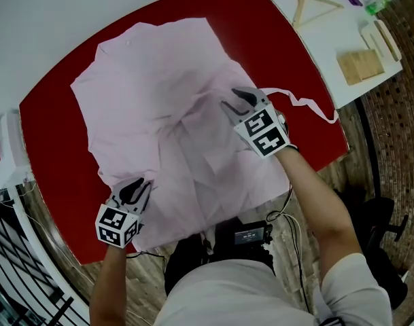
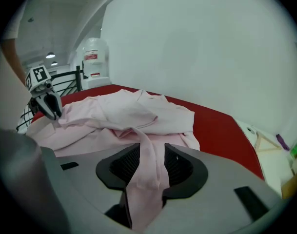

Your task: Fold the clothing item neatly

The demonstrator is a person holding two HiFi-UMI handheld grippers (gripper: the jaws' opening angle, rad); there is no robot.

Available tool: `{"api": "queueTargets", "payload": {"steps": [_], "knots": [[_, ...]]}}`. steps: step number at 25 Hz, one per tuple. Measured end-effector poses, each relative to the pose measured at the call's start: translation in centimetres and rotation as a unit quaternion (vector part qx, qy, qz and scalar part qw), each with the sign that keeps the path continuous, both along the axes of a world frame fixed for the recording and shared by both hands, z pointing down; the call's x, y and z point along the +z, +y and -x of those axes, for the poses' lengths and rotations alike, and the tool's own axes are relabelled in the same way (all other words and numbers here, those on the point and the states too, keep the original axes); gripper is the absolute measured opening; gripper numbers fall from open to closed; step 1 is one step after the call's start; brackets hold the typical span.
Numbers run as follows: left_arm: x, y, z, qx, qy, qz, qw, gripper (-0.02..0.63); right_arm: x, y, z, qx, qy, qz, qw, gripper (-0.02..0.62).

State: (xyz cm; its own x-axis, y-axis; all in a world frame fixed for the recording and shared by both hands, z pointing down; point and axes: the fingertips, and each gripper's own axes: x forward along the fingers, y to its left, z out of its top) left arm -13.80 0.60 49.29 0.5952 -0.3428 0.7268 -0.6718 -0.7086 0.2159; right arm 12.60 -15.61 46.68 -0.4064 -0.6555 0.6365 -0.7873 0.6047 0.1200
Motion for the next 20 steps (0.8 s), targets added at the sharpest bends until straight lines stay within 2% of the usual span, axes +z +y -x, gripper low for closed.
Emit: {"api": "queueTargets", "payload": {"steps": [4,6,7,8,10,15,20], "knots": [[0.0,-0.1,0.1,-0.002,0.004,-0.001,1.0,0.08,1.0,-1.9,3.2,-0.051,0.036,0.01,0.998,0.155],[0.0,0.0,0.1,-0.002,0.004,0.0,1.0,0.08,2.5,-2.0,4.3,-0.084,0.077,0.029,0.993,0.154],[0.1,0.1,0.1,-0.002,0.004,0.001,1.0,0.08,3.1,-2.0,4.4,-0.097,0.102,0.033,0.989,0.112],[0.1,0.1,0.1,-0.003,0.005,0.002,1.0,0.08,3.4,-2.0,4.5,-0.108,0.122,0.033,0.986,0.02],[0.1,0.1,0.1,-0.004,0.008,0.001,1.0,0.08,2.5,-2.3,4.5,-0.118,0.133,0.017,0.984,0.02],[0.3,-0.2,0.3,-0.008,0.014,0.006,0.9999,0.08,-4.0,-5.1,4.9,-0.114,0.135,-0.091,0.98,0.019],[0.8,0.0,0.0,-0.006,0.015,0.015,0.9998,0.08,-9.5,-5.7,6.2,-0.128,0.147,-0.219,0.956,0.019]]}}
